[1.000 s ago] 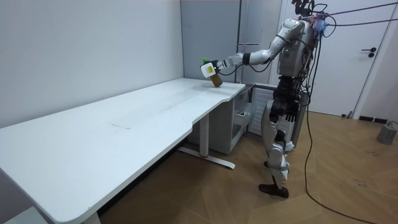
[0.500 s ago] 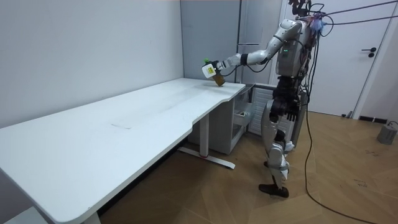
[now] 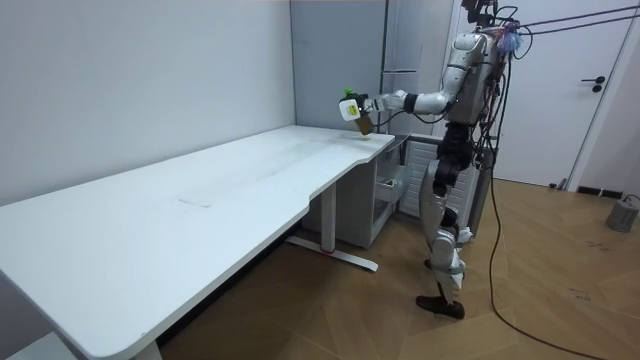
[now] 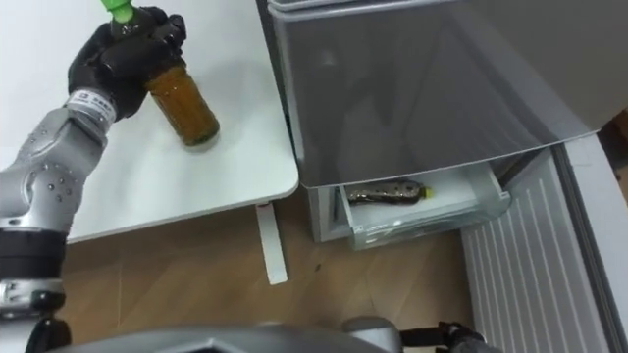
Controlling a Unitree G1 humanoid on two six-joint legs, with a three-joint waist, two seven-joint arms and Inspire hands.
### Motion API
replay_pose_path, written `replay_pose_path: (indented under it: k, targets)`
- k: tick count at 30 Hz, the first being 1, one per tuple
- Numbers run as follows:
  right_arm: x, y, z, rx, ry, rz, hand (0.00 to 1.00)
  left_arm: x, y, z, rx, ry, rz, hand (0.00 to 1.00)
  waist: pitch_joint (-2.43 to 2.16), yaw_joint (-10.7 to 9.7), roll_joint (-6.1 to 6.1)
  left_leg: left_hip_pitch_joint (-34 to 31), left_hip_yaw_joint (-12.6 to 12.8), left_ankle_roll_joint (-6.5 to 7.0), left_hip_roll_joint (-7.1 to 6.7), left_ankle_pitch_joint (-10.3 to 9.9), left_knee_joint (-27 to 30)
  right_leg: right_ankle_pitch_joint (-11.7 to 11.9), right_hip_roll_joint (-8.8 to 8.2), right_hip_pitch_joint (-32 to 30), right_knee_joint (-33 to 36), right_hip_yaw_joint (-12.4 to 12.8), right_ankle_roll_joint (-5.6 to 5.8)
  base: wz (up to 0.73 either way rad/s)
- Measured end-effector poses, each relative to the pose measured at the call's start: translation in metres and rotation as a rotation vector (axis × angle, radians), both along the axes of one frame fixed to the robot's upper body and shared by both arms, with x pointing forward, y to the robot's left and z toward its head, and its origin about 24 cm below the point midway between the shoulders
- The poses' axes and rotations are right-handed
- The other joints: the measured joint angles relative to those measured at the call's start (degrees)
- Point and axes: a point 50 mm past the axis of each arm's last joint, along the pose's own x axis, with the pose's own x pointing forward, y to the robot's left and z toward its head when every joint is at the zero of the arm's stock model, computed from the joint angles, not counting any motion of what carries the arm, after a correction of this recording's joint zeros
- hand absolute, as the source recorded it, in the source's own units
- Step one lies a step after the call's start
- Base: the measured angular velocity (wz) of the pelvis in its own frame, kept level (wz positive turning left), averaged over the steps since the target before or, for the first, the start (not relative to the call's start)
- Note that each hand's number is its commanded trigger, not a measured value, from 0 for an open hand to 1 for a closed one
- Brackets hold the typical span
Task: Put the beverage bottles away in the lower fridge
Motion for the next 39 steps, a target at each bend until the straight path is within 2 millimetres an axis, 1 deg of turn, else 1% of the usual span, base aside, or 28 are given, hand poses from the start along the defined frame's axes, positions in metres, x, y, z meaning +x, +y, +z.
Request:
replay_pose_path:
  k: [3, 4, 7, 10, 12, 13, 17, 18, 19, 23, 24, 25, 27, 29, 31, 34, 36, 38, 39]
  targets:
    - [0.001, 0.003, -0.001, 0.021, -0.006, 0.01, 0.0, -0.013, -0.002, -0.005, -0.006, 0.009, -0.004, 1.0, -0.05, 0.93, -0.54, -0.58, -0.57, -0.05, 0.02, 0.03, 0.43, 0.05, -0.12, 0.34, -0.45, -1.62, -0.09, 0.22]
    - [0.002, 0.003, 0.0, 0.023, -0.007, 0.022, 0.0, -0.018, -0.002, -0.007, -0.007, 0.014, -0.004, 1.0, -0.05, 1.55, -0.63, -1.02, -1.0, -0.14, -0.02, 0.08, 0.58, 0.07, -0.23, 0.19, -0.41, -2.19, -0.11, 0.2]
    - [0.004, 0.003, 0.0, 0.019, -0.01, 0.05, 0.0, -0.03, -0.005, -0.011, -0.015, 0.023, -0.006, 1.0, -0.04, 3.25, -0.73, -1.92, -1.39, -0.18, -0.05, 0.1, 1.33, 0.17, -0.31, -0.21, -0.39, -2.64, -0.28, 0.08]
    - [0.006, 0.003, 0.001, 0.013, -0.011, 0.074, 0.0, -0.035, -0.009, -0.01, -0.022, 0.019, -0.018, 1.0, -0.04, 4.2, -0.77, -3.03, -1.8, -0.21, -0.05, 0.12, 2.48, 0.22, -0.38, -0.29, -0.39, -3.45, -0.36, 0.15]
    - [0.009, 0.003, 0.001, 0.012, -0.021, 0.084, 0.0, -0.035, -0.011, -0.005, -0.021, -0.004, -0.028, 1.0, -0.02, 4.49, -0.72, -3.94, -1.8, -0.21, -0.03, 0.13, 3.17, 0.22, -0.44, -0.8, -0.43, -3.97, -0.36, 0.2]
    - [0.01, 0.004, 0.001, 0.009, -0.023, 0.095, 0.0, -0.035, -0.014, 0.0, -0.024, -0.024, -0.038, 1.0, -0.08, 5.41, -0.53, -4.35, -1.87, -0.21, -0.02, 0.13, 3.37, 0.22, -0.46, -0.75, -0.46, -4.18, -0.36, 0.15]
    - [0.013, 0.004, 0.002, 0.004, -0.027, 0.138, 0.0, -0.036, -0.021, 0.011, -0.121, -0.076, -0.079, 1.0, -0.13, 5.97, -0.47, -5.27, -1.93, -0.21, -0.03, 0.13, 4.1, 0.21, -0.68, -0.95, -0.46, -5.29, -0.34, 0.15]
    - [0.015, 0.004, 0.003, 0.003, -0.036, 0.151, 0.0, -0.039, -0.023, 0.012, -0.158, -0.085, -0.095, 1.0, -0.25, 6.03, -0.26, -5.47, -1.89, -0.21, -0.04, 0.13, 4.11, 0.21, -0.71, -1.13, -0.46, -5.3, -0.34, 0.04]
    - [0.017, 0.005, 0.003, 0.003, -0.043, 0.164, 0.0, -0.042, -0.025, 0.012, -0.183, -0.087, -0.114, 1.0, -0.39, 6.1, -0.05, -5.76, -1.89, -0.21, -0.06, 0.13, 4.13, 0.21, -0.71, -1.07, -0.45, -5.33, -0.34, 0.0]
    - [0.023, 0.006, 0.004, 0.005, -0.053, 0.188, 0.0, -0.049, -0.036, 0.005, -0.255, -0.058, -0.166, 1.0, -0.42, 6.8, 0.12, -5.73, -1.88, -0.21, -0.06, 0.14, 4.13, 0.22, -0.72, -1.11, -0.37, -5.44, -0.35, 0.0]
    - [0.025, 0.008, 0.004, 0.005, -0.059, 0.203, 0.0, -0.051, -0.038, 0.003, -0.269, -0.047, -0.18, 1.0, -0.36, 6.84, 0.09, -5.73, -1.88, -0.21, -0.05, 0.14, 4.13, 0.22, -0.74, -1.1, -0.37, -5.54, -0.35, 0.0]
    - [0.029, 0.01, 0.004, 0.005, -0.069, 0.229, 0.0, -0.053, -0.042, 0.002, -0.273, -0.037, -0.196, 1.0, -0.11, 6.87, -0.01, -5.76, -1.89, -0.21, -0.05, 0.14, 4.13, 0.22, -0.74, -1.11, -0.35, -5.57, -0.35, 0.0]
    - [0.036, 0.013, 0.006, 0.007, -0.096, 0.251, 0.0, -0.054, -0.045, 0.0, -0.275, -0.029, -0.215, 1.0, 0.23, 6.92, -0.16, -6.12, -1.88, -0.21, -0.05, 0.14, 4.33, 0.22, -0.76, -1.54, -0.26, -5.61, -0.35, 0.0]
    - [0.045, 0.017, 0.007, 0.014, -0.119, 0.292, 0.0, -0.054, -0.049, 0.0, -0.279, -0.027, -0.229, 1.0, 0.26, 7.1, -0.27, -6.92, -1.82, -0.21, -0.05, 0.14, 4.56, 0.24, -0.79, -2.18, -0.13, -5.6, -0.37, 0.0]
    - [0.059, 0.025, 0.011, 0.026, -0.158, 0.39, 0.0, -0.055, -0.052, -0.001, -0.285, -0.026, -0.251, 1.0, 0.49, 7.35, -0.62, -7.5, -1.68, -0.21, -0.04, 0.15, 4.81, 0.25, -0.81, -2.71, 0.01, -5.55, -0.38, 0.0]
    - [0.075, 0.033, 0.016, 0.051, -0.216, 0.45, 0.0, -0.057, -0.055, -0.004, -0.295, -0.021, -0.28, 1.0, 0.54, 7.52, -1.2, -7.71, -1.65, -0.21, -0.05, 0.15, 5.05, 0.24, -0.86, -2.77, -0.04, -5.78, -0.38, 0.04]
    - [0.08, 0.036, 0.019, 0.053, -0.239, 0.467, 0.0, -0.059, -0.056, -0.006, -0.307, -0.015, -0.286, 1.0, 0.52, 7.62, -1.47, -7.62, -1.63, -0.21, -0.05, 0.15, 5.04, 0.24, -0.86, -2.82, -0.18, -5.95, -0.37, 0.02]
    - [0.088, 0.038, 0.023, 0.051, -0.269, 0.495, 0.0, -0.062, -0.057, -0.009, -0.313, -0.003, -0.285, 1.0, 0.53, 7.92, -1.59, -7.53, -1.62, -0.21, -0.04, 0.15, 5.0, 0.23, -0.86, -2.78, -0.17, -5.94, -0.36, 0.0]
    - [0.096, 0.041, 0.028, 0.054, -0.301, 0.516, 0.0, -0.062, -0.058, -0.012, -0.31, 0.01, -0.288, 1.0, 0.53, 8.27, -1.58, -7.48, -1.58, -0.21, -0.04, 0.15, 4.94, 0.23, -0.87, -2.75, -0.14, -5.88, -0.36, -0.03]
